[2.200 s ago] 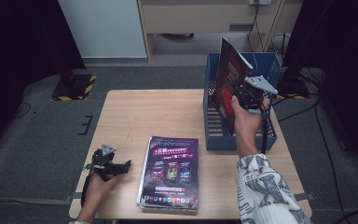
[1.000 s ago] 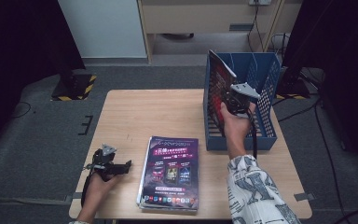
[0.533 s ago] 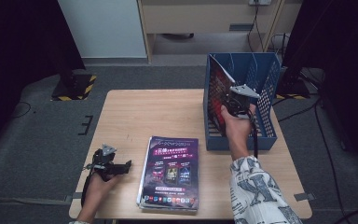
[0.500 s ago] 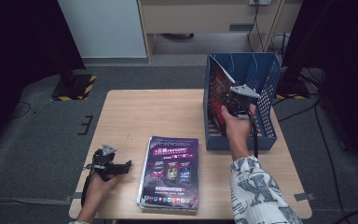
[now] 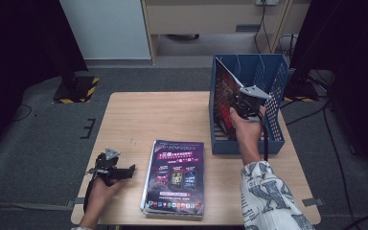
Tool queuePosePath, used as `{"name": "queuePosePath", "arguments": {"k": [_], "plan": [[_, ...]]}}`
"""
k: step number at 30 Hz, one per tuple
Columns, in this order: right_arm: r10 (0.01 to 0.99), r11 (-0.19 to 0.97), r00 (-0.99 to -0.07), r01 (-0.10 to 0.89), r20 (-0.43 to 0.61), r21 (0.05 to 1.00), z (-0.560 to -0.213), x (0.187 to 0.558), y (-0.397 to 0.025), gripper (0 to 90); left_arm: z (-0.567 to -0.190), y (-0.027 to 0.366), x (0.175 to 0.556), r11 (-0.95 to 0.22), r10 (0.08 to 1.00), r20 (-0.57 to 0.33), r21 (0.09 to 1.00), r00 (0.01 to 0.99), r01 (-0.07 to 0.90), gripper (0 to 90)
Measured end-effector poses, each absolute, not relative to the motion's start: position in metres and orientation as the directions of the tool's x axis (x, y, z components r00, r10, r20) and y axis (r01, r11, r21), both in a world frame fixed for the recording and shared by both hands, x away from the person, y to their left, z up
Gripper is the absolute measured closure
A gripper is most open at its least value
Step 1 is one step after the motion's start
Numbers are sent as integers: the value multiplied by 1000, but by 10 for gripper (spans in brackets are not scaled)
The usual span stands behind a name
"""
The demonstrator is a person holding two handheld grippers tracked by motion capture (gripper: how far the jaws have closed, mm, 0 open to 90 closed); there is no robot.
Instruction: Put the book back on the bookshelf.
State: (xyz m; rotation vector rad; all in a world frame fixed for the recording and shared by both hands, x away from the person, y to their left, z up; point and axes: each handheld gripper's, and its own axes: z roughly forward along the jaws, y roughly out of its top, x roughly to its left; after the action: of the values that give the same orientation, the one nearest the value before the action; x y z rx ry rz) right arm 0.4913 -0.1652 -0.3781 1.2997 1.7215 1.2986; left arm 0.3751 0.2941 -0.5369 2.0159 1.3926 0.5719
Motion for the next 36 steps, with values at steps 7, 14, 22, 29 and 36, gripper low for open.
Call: {"name": "queuePosePath", "arguments": {"k": [7, 14, 22, 29, 36], "plan": [[936, 21, -340, 305, 89, 952, -372, 489, -166, 835, -537, 294, 375, -257, 935, 5, 697, 353, 670, 0], [945, 89, -328, 281, 9, 956, -368, 488, -166, 861, -537, 294, 375, -257, 935, 5, 697, 354, 670, 0], [945, 90, -326, 259, -1, 962, -368, 487, -164, 863, -537, 293, 375, -256, 936, 4, 697, 353, 670, 0], [957, 98, -289, 241, -25, 966, -364, 490, -160, 863, -537, 293, 375, -256, 936, 4, 697, 353, 670, 0], [968, 65, -249, 207, -12, 976, -362, 494, -154, 864, -537, 293, 375, -256, 935, 4, 697, 353, 670, 0]]}}
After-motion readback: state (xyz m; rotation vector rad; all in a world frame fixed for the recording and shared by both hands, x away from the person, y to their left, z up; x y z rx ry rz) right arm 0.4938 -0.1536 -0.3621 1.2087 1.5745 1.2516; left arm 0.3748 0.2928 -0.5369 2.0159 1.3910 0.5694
